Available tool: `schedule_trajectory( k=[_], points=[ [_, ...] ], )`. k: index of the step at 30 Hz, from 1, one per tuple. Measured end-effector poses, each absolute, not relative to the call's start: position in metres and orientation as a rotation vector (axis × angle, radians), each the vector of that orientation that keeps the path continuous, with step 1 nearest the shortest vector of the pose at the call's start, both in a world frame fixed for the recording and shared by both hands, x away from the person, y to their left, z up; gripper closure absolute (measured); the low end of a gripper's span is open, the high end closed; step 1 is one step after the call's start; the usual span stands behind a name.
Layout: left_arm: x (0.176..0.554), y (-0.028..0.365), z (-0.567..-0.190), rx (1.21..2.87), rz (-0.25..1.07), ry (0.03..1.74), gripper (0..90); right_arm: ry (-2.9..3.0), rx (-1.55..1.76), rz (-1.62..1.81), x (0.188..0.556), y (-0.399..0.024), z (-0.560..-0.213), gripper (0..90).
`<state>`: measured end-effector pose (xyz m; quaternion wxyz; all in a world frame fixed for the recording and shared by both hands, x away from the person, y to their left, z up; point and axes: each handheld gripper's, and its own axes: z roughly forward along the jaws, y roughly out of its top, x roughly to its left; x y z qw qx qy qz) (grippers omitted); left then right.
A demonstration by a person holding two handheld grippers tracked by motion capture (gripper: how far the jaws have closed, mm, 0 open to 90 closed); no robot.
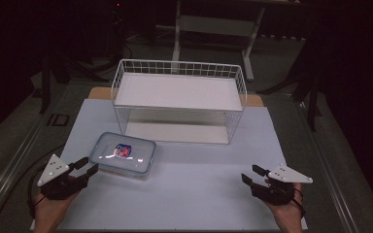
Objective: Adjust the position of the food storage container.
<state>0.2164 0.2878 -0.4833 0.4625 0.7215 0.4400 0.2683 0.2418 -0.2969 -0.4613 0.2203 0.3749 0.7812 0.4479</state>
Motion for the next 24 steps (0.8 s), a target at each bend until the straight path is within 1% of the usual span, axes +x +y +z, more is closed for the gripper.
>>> schedule_trajectory(
  k=[3,6,12,13,15,19,20,21,22,23,24],
  points=[
    [0.216,0.289,-0.483,1.766,0.655,1.086,54.1,2.16,1.039,1.236,0.242,-0.297,-0.461,44.5],
    [0.217,0.291,-0.484,1.761,0.633,1.08,58.6,2.152,1.045,1.233,0.242,-0.297,-0.461,44.4],
    [0.219,0.292,-0.483,1.75,0.602,1.083,60.6,2.156,1.054,1.222,0.243,-0.297,-0.463,44.2],
    [0.221,0.293,-0.483,1.744,0.596,1.083,62.7,2.159,1.052,1.218,0.243,-0.297,-0.463,44.1],
    [0.223,0.293,-0.483,1.742,0.597,1.091,63.7,2.16,1.056,1.217,0.244,-0.296,-0.464,44.0],
    [0.227,0.298,-0.483,1.72,0.611,1.136,74.1,2.162,1.06,1.212,0.244,-0.296,-0.464,44.0],
    [0.228,0.301,-0.483,1.712,0.611,1.149,78.5,2.161,1.062,1.212,0.245,-0.296,-0.465,44.0],
    [0.229,0.302,-0.483,1.707,0.611,1.162,78.5,2.161,1.062,1.212,0.245,-0.296,-0.465,44.0],
    [0.233,0.305,-0.484,1.701,0.608,1.19,86.1,2.162,1.063,1.211,0.245,-0.295,-0.465,44.0],
    [0.235,0.307,-0.484,1.696,0.61,1.205,86.1,2.162,1.063,1.211,0.245,-0.295,-0.465,44.0],
    [0.239,0.31,-0.485,1.697,0.611,1.222,89.5,2.164,1.064,1.211,0.245,-0.295,-0.466,44.0]
  ],
)
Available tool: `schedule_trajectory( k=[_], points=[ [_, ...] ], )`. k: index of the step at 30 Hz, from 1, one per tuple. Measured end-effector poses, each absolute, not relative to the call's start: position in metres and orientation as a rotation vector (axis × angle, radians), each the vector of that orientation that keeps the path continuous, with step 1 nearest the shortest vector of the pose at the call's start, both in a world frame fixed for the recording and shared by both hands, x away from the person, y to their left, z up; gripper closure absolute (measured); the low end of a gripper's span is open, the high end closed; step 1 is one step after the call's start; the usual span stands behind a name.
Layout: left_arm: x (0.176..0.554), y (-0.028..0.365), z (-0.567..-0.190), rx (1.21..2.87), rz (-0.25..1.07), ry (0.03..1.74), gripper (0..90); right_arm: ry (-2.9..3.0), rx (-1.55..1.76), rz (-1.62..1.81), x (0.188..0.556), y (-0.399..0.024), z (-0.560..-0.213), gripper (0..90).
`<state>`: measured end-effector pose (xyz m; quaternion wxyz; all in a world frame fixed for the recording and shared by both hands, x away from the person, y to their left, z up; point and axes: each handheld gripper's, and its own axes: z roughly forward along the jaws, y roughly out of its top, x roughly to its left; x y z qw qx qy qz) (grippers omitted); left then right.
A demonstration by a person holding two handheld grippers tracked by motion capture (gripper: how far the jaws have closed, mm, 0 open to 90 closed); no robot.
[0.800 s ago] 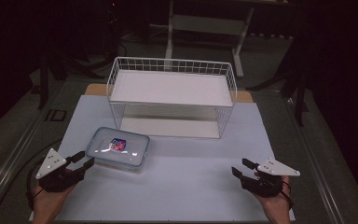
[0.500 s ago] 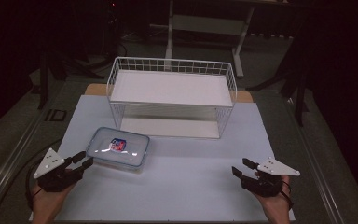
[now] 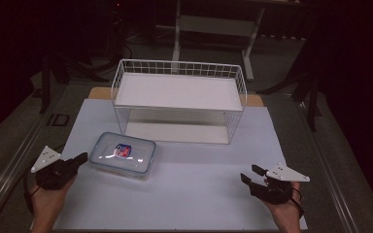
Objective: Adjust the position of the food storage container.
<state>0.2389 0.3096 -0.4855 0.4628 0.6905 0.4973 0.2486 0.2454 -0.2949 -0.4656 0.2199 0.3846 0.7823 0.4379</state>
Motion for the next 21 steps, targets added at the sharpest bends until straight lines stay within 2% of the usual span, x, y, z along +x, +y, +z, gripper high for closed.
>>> schedule_trajectory(
  k=[8,21],
  points=[
    [0.262,0.314,-0.496,1.725,0.639,1.313,89.8,2.158,1.062,1.217,0.245,-0.296,-0.465,43.7],
    [0.272,0.311,-0.51,1.797,0.63,1.354,89.7,2.149,1.066,1.219,0.245,-0.295,-0.464,39.7]
  ],
)
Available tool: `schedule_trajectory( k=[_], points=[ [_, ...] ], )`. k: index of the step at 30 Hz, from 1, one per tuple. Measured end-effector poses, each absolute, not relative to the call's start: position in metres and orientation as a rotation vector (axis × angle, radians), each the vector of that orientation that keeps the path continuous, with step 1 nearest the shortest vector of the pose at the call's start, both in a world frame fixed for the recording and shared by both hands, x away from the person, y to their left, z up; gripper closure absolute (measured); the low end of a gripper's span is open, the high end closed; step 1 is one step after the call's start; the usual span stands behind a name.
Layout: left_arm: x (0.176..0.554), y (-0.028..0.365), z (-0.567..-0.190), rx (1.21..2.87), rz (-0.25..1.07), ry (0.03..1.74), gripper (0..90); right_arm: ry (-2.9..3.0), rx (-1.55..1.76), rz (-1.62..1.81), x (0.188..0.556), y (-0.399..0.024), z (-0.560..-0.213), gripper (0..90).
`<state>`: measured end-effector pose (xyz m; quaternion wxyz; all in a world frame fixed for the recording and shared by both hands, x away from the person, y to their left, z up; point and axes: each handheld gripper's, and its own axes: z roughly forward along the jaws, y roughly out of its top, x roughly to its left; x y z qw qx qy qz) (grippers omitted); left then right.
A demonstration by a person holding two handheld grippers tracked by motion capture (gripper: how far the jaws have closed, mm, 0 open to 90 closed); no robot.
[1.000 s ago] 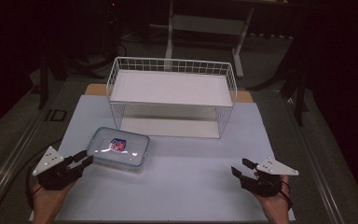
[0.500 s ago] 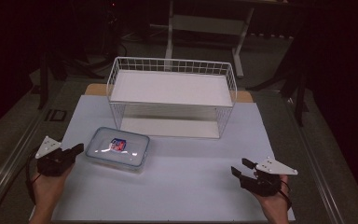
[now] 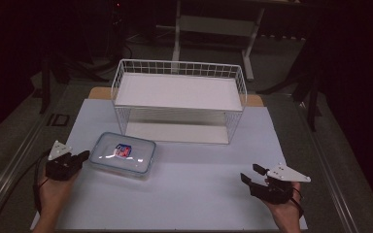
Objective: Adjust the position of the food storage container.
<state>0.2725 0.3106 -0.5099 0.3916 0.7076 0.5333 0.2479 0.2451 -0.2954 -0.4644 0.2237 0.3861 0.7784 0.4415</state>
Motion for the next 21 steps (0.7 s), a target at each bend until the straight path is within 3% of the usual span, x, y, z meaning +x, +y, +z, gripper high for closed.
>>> schedule_trajectory(
  k=[21],
  points=[
    [0.271,0.243,-0.505,1.919,0.506,1.154,89.8,2.163,1.064,1.217,0.246,-0.293,-0.466,39.0]
  ],
)
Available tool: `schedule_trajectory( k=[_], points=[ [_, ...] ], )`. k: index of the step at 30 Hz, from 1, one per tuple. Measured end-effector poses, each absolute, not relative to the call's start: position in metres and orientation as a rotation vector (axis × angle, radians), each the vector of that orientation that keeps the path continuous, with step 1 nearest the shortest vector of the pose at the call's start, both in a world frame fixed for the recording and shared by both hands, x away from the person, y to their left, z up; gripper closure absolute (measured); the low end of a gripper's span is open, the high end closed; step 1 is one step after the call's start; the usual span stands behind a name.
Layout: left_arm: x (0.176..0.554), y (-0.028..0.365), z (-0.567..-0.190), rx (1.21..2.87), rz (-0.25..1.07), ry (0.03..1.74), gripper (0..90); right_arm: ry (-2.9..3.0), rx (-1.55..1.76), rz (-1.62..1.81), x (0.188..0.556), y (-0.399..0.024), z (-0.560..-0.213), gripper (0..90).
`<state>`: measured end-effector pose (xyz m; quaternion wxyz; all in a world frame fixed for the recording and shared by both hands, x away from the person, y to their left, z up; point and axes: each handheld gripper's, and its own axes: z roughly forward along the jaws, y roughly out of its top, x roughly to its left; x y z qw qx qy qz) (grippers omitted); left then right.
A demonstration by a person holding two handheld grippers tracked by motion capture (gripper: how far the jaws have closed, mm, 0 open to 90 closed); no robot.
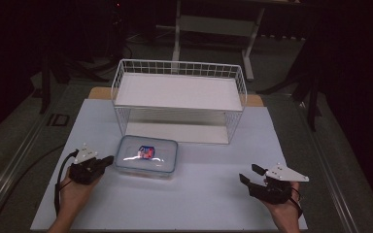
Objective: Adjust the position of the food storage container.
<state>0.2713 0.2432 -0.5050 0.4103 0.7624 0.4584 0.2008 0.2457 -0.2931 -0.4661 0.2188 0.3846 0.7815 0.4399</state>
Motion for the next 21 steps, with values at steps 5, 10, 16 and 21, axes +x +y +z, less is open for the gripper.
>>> schedule_trajectory(
  k=[5,10,16,21],
  points=[
    [0.275,0.223,-0.504,1.934,0.471,1.122,89.7,2.167,1.064,1.217,0.245,-0.292,-0.467,38.9],
    [0.277,0.201,-0.503,1.945,0.439,1.092,89.7,2.168,1.064,1.219,0.245,-0.292,-0.467,39.0],
    [0.282,0.178,-0.503,1.955,0.412,1.055,89.6,2.17,1.06,1.219,0.245,-0.292,-0.467,38.8],
    [0.284,0.168,-0.504,1.95,0.399,1.044,89.4,2.17,1.061,1.221,0.245,-0.292,-0.467,38.9]
  ],
)
